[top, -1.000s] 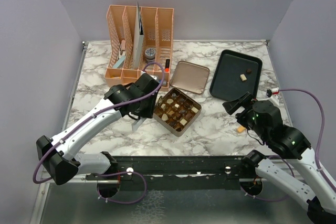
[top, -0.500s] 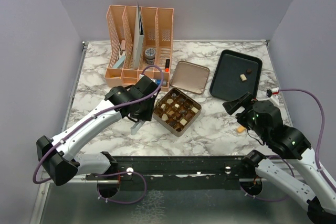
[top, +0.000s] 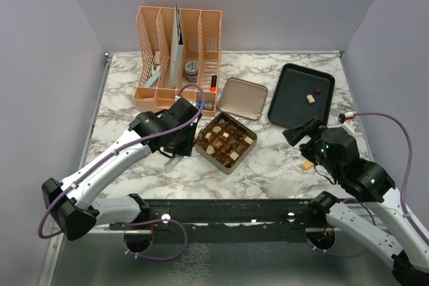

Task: Pack the chocolate
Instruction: Place the fake chocolate in the packing box.

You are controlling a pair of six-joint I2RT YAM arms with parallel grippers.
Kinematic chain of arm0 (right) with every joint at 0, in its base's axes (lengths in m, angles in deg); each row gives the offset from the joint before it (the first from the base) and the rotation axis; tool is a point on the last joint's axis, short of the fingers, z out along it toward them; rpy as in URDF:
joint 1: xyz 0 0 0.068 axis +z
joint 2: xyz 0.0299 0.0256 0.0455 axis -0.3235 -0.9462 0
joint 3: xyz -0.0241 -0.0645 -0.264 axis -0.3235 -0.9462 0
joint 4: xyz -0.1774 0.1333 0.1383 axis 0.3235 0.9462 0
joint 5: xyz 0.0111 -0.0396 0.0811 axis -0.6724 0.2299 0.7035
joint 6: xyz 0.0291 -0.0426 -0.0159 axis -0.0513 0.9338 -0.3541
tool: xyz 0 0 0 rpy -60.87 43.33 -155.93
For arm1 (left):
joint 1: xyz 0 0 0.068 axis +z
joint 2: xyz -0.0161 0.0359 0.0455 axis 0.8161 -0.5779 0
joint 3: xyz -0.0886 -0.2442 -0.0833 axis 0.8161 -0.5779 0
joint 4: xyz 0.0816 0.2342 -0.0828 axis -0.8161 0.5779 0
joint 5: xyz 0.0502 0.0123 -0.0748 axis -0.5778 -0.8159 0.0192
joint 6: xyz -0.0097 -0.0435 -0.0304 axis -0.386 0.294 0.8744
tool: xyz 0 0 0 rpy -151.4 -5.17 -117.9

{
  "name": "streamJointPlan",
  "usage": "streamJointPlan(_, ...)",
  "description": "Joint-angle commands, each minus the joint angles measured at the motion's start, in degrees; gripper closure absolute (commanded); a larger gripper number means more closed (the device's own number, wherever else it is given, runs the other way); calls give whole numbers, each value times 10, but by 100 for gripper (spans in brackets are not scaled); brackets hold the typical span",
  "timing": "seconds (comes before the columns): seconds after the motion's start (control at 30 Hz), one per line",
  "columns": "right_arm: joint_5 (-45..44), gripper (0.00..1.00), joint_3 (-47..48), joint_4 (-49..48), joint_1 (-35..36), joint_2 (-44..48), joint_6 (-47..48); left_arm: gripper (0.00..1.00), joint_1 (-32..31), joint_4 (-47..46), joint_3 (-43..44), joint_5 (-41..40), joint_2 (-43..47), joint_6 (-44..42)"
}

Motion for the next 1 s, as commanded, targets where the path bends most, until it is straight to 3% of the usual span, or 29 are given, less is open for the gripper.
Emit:
streamJointPlan(0.0,9,13,-9,-11,-2,3,10,59,2,0,-4,5,15,3)
streamJointPlan(0.43,8,13,-8,-8,-2,8,9,53,2,-5,-3,1,17,1)
streamJointPlan(0.97,2,13,-7,0,-2,15,6,53,2,-35,1,-51,39,20)
